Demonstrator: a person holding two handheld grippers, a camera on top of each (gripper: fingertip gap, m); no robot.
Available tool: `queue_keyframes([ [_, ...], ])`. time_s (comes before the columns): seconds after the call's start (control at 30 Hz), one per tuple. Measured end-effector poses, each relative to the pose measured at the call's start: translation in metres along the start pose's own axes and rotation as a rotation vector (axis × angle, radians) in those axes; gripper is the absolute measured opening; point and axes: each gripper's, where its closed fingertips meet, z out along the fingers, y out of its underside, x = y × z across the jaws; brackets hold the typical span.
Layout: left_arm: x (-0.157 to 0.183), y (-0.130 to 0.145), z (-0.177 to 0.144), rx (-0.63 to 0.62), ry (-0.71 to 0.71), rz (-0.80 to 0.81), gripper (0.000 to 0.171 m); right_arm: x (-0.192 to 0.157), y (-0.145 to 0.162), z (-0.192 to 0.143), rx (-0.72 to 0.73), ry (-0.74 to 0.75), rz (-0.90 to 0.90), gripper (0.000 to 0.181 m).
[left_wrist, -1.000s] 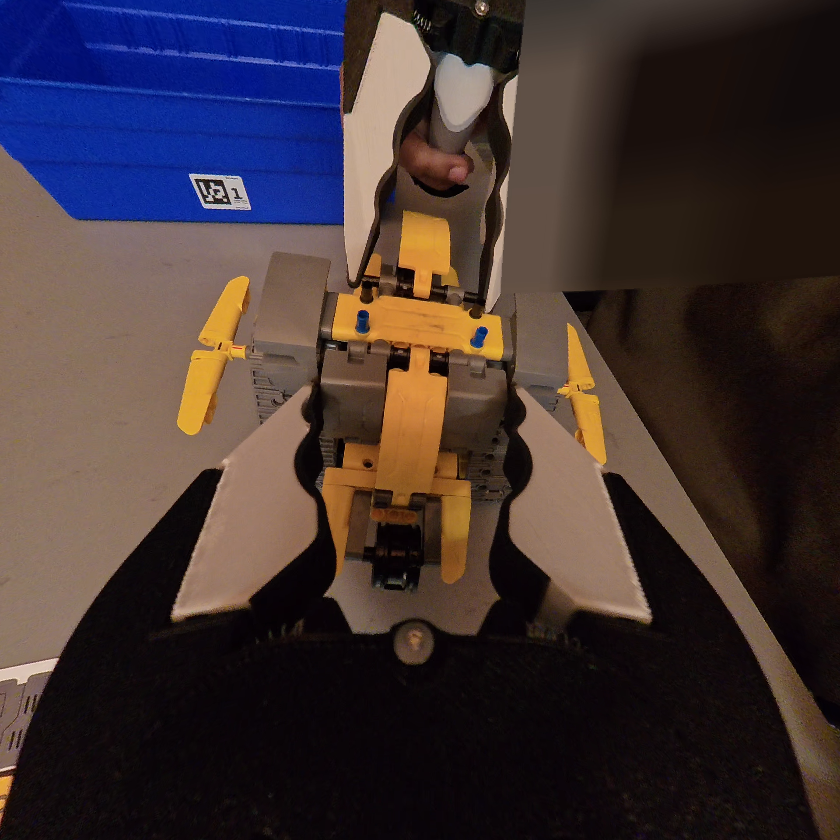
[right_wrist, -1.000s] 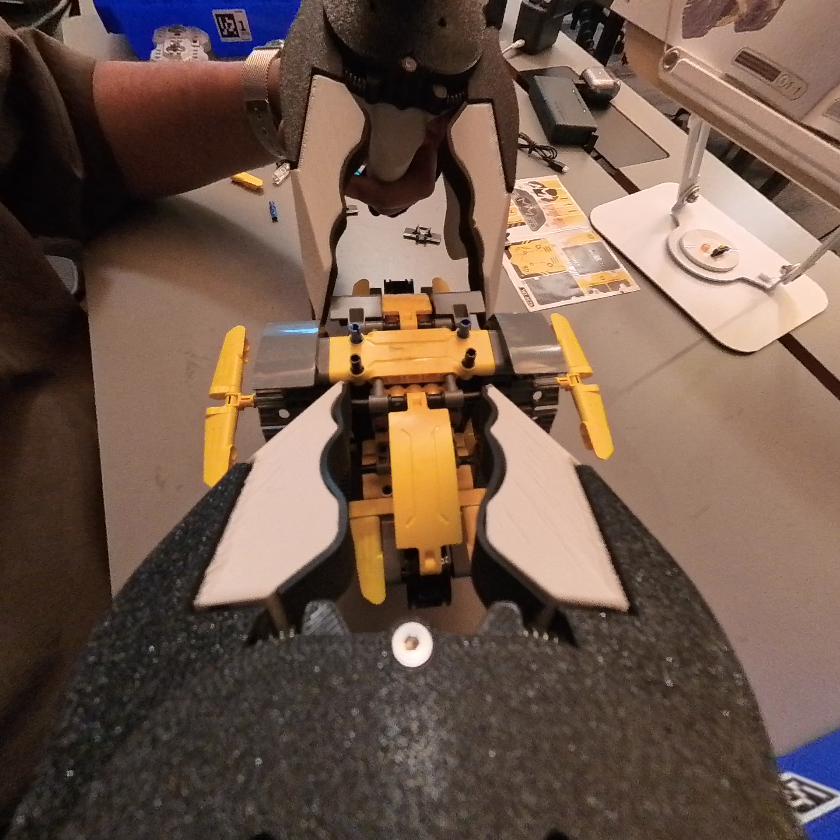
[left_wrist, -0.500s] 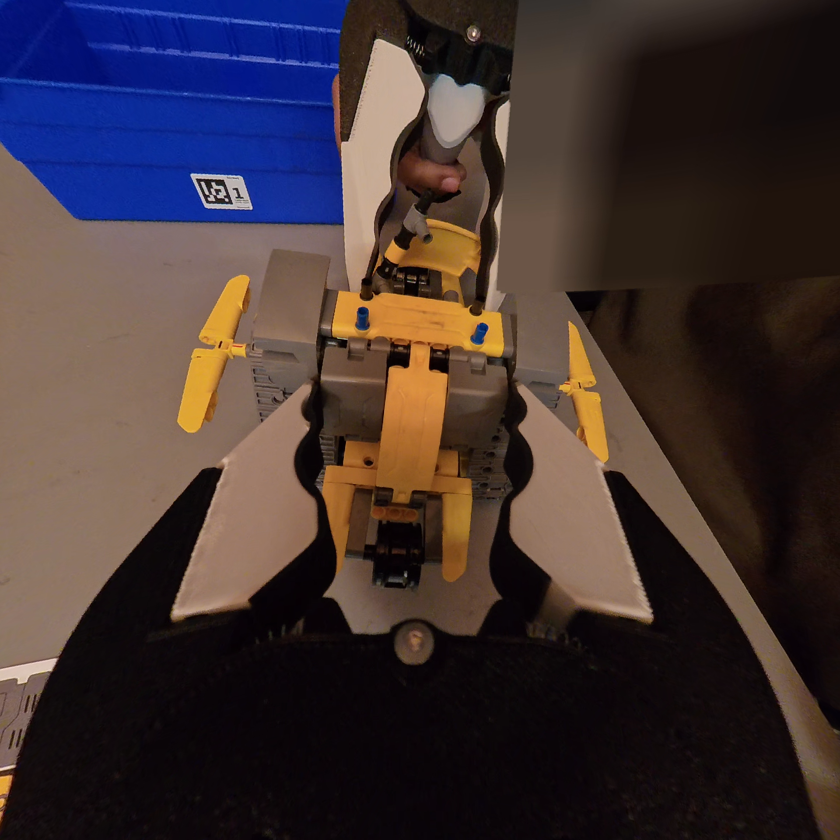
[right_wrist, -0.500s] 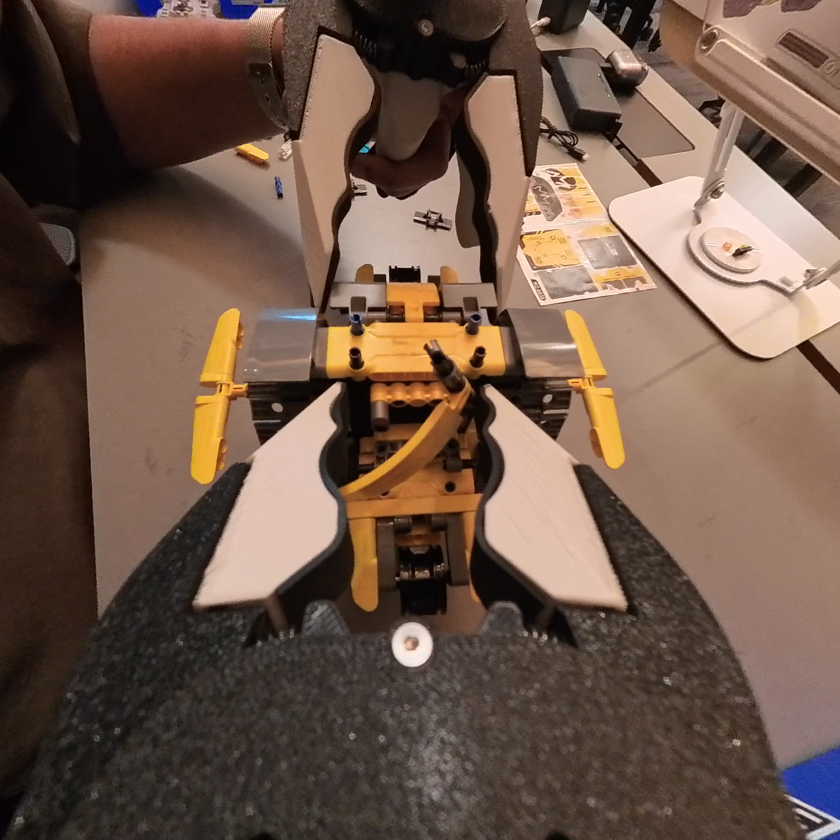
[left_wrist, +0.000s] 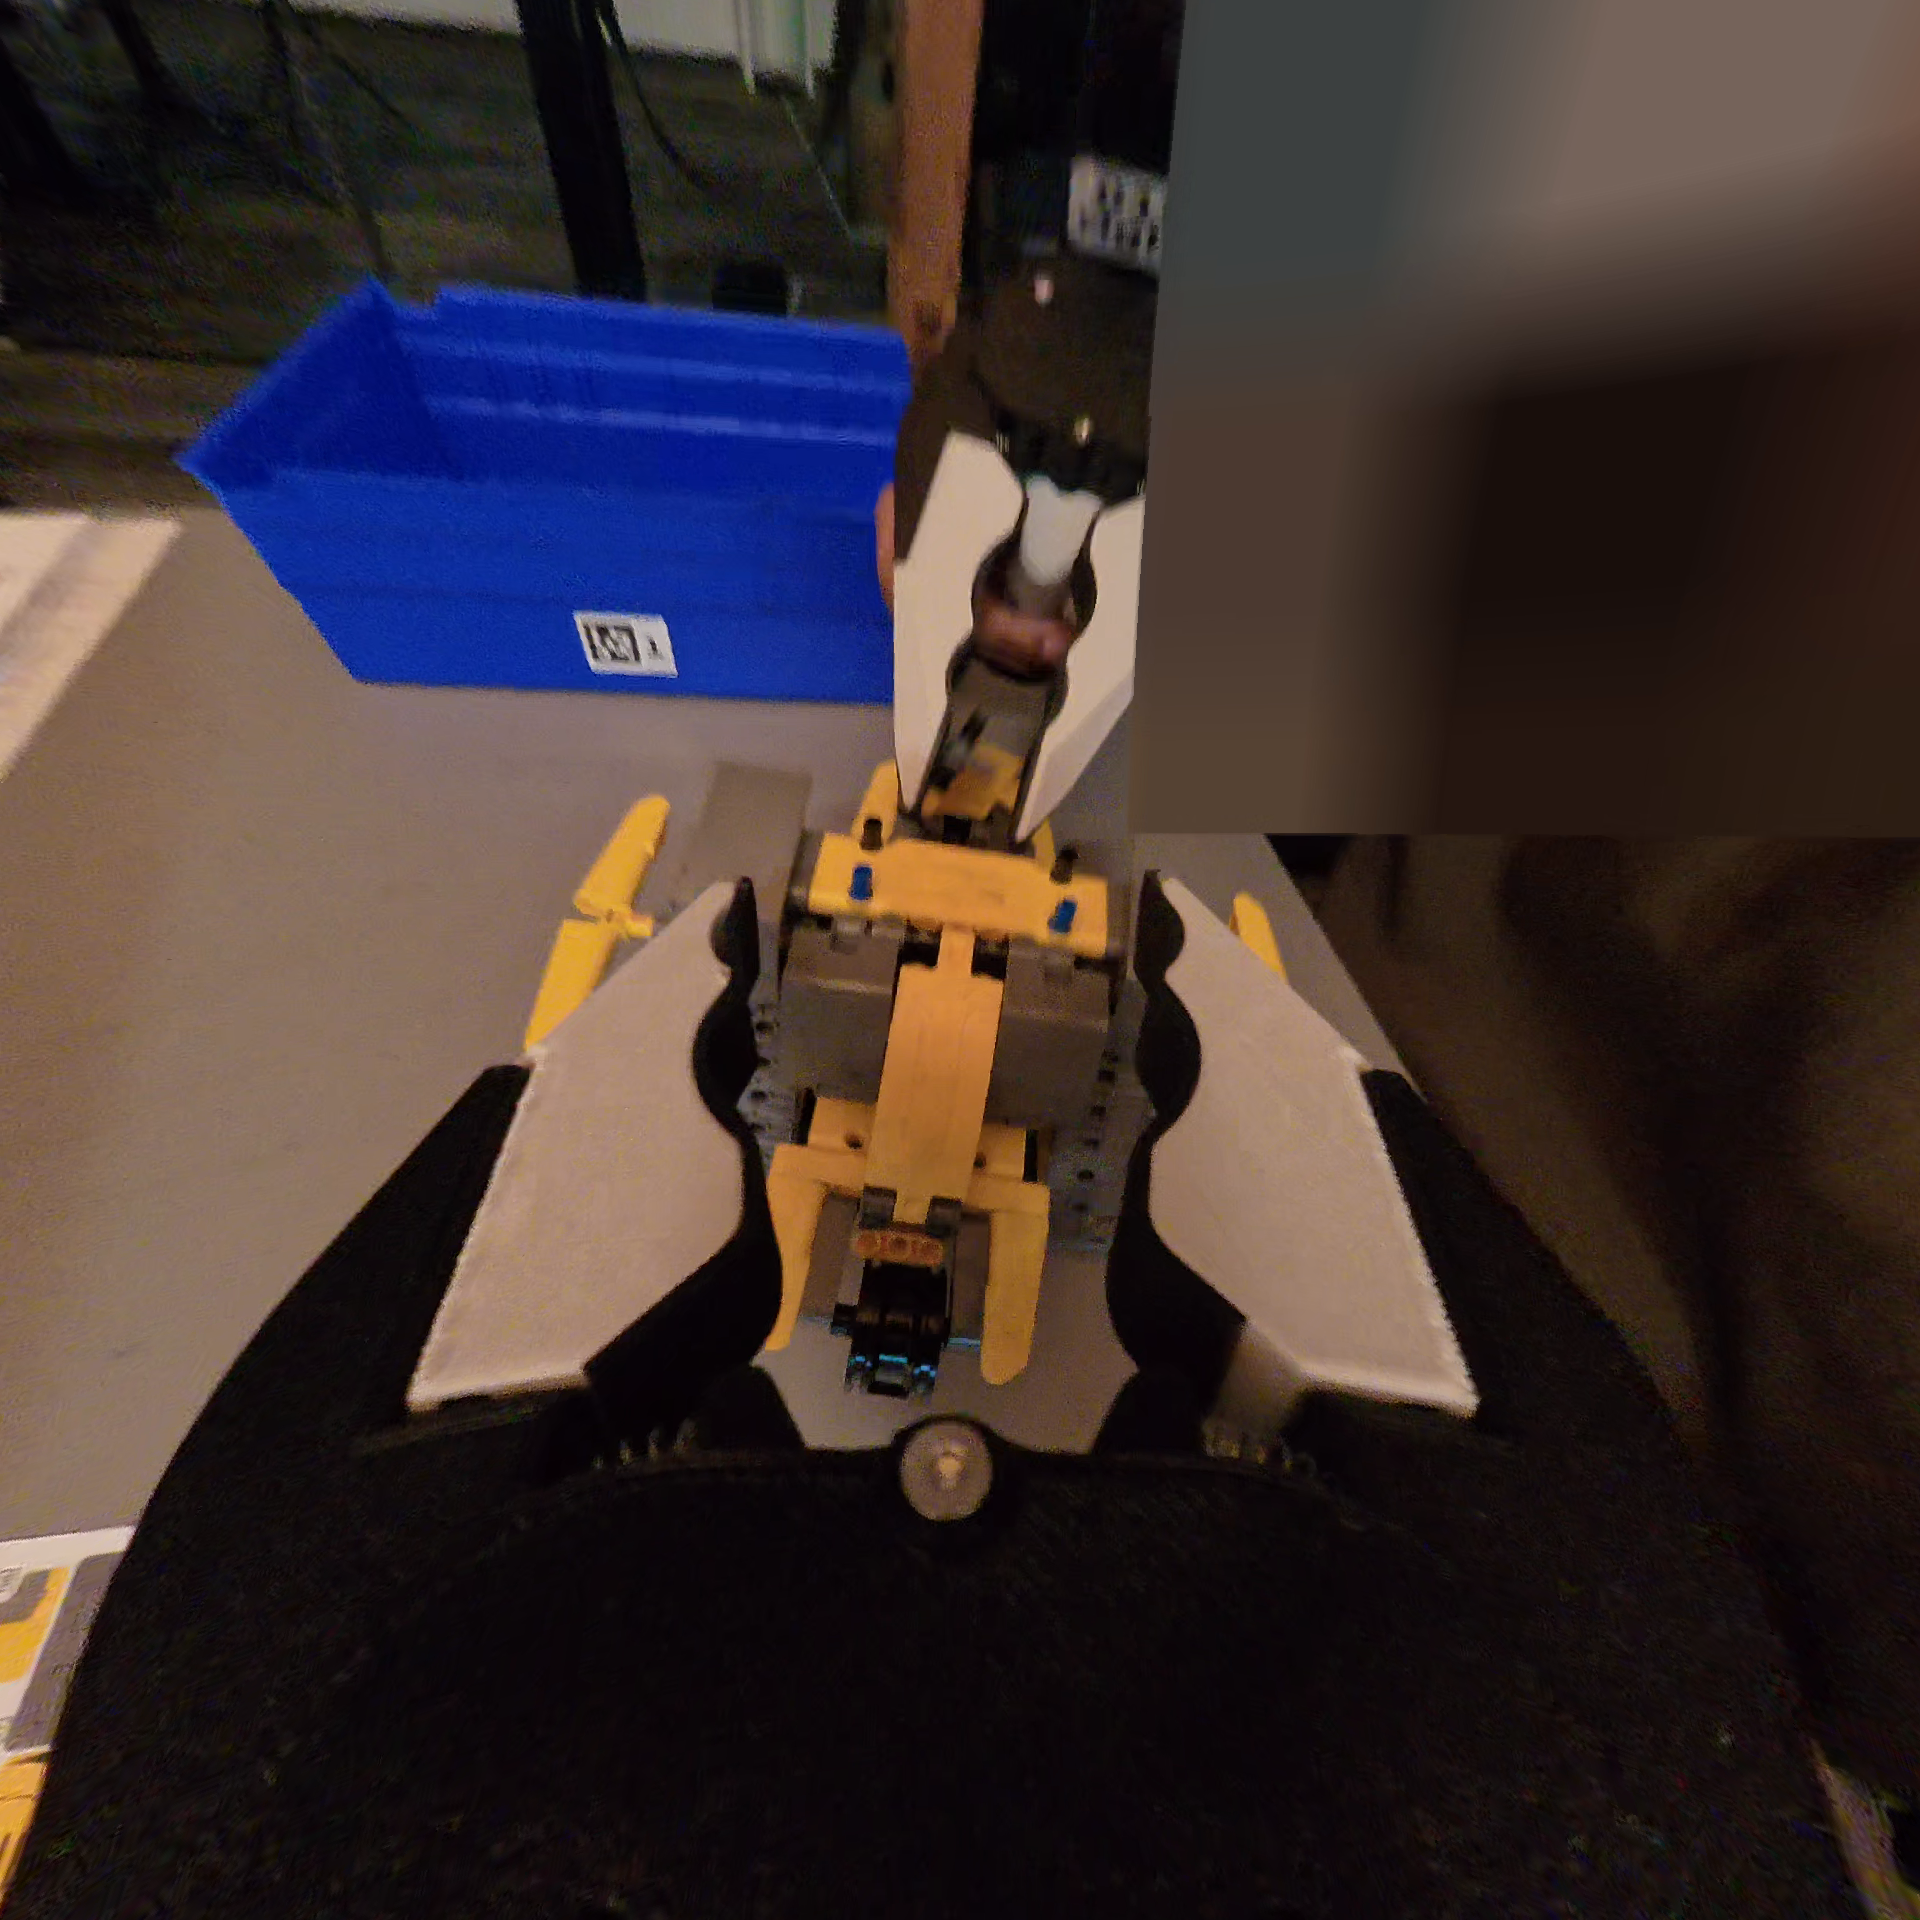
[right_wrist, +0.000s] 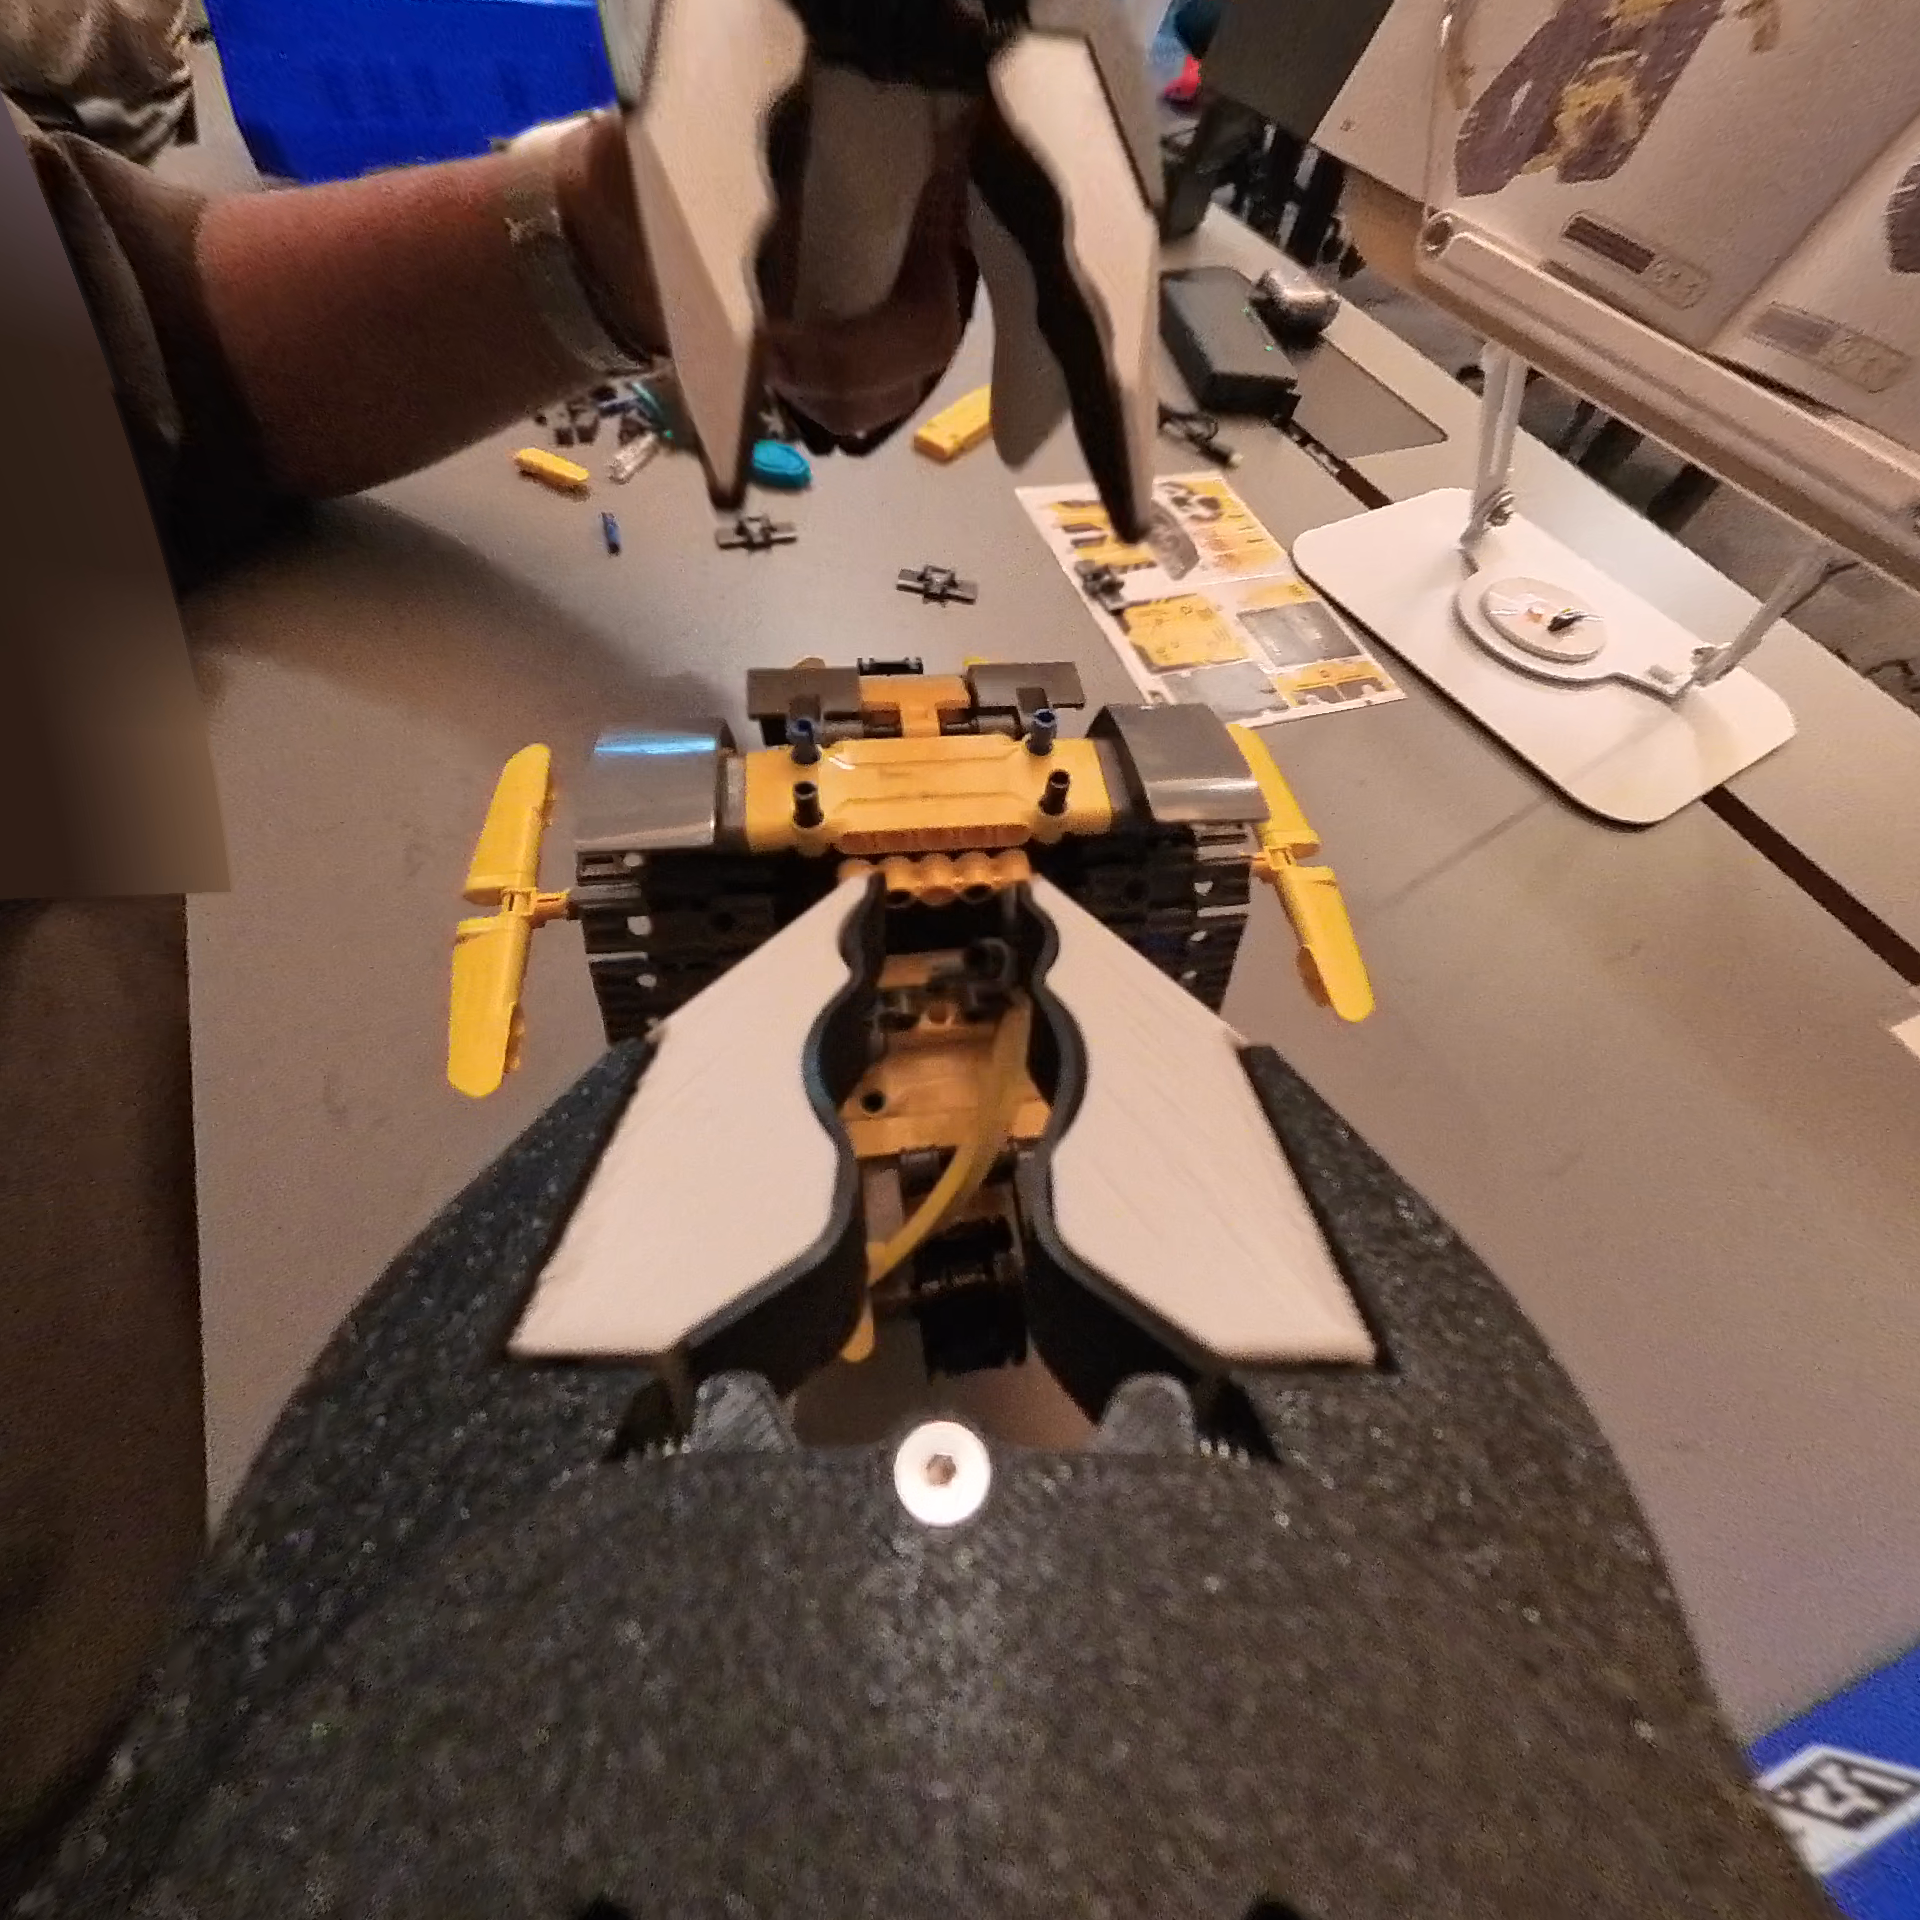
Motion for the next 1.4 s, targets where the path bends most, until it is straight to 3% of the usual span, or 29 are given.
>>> queue_keyframes([
  [0.13,0.001,-0.021,-0.008,0.039,-0.090,0.022,0.070,0.005,0.001,-0.005,0.028,0.034,0.040,0.018],
  [0.3,0.018,-0.026,0.002,0.022,-0.090,0.042,0.070,0.005,-0.006,-0.018,0.085,0.030,0.115,0.048],
  [0.47,0.025,-0.029,0.009,-0.006,-0.122,0.065,0.069,0.012,0.002,-0.030,0.056,0.056,0.160,0.050],
  [0.67,0.031,-0.036,0.018,0.007,-0.136,0.018,0.069,0.016,0.031,-0.012,-0.103,0.090,0.075,0.036],
  [0.77,0.036,-0.032,0.024,-0.016,-0.150,0.002,0.069,0.019,0.026,-0.009,-0.104,0.112,0.044,0.011],
  [0.8,0.036,-0.031,0.026,-0.027,-0.162,0.000,0.069,0.021,0.022,-0.011,-0.092,0.132,0.031,0.002],
  [0.9,0.036,-0.028,0.028,-0.037,-0.209,-0.016,0.069,0.025,0.001,-0.026,-0.009,0.215,-0.034,0.001],
  [1.03,0.032,-0.037,0.031,0.035,-0.251,-0.116,0.071,0.012,-0.044,-0.054,0.180,0.374,-0.276,0.001],
  [1.2,0.049,-0.052,0.044,0.137,-0.118,-0.274,0.065,-0.018,-0.081,-0.073,0.268,0.569,-0.610,0.002],
  [1.4,0.083,-0.077,0.038,0.330,0.207,-0.441,0.053,-0.032,-0.089,-0.074,0.243,0.646,-0.762,0.001],
])
